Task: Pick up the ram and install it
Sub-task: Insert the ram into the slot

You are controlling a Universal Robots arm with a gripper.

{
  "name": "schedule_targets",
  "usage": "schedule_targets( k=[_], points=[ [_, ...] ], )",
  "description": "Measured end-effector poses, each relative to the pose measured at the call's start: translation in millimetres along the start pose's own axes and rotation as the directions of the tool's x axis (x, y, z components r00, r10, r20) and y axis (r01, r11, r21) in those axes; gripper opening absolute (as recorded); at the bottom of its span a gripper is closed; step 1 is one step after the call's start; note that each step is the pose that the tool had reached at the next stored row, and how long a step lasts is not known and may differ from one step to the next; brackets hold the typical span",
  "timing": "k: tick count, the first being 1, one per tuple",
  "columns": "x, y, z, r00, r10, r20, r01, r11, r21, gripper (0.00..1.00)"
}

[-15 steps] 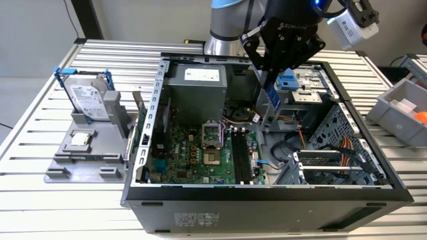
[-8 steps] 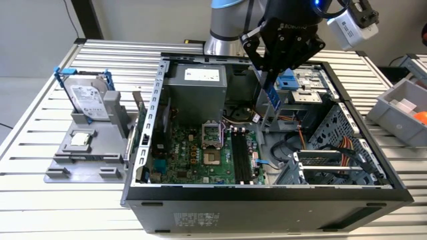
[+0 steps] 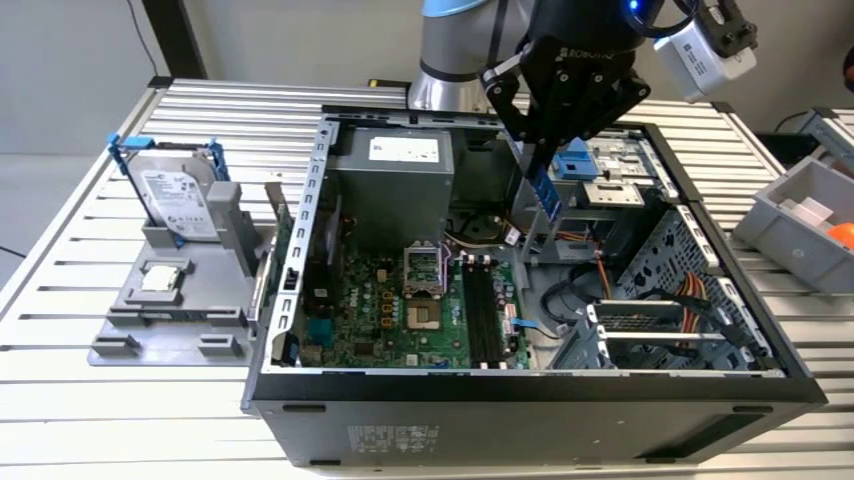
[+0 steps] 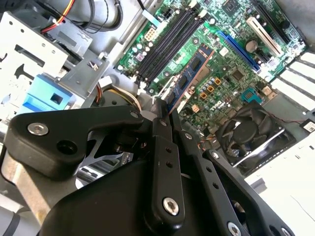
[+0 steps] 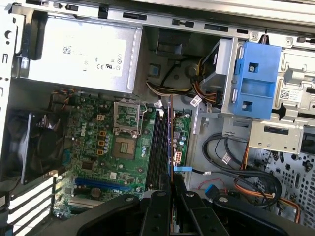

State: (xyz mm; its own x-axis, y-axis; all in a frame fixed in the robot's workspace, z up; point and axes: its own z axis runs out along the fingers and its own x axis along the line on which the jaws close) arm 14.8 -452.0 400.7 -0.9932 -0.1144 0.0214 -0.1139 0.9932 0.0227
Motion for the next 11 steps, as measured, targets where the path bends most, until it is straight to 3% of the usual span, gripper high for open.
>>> schedule_targets(
  k=[11],
  points=[
    [0.0,0.0,0.3,1.0,0.0,-0.0006,0.0,1.0,0.0014,0.0]
  ],
)
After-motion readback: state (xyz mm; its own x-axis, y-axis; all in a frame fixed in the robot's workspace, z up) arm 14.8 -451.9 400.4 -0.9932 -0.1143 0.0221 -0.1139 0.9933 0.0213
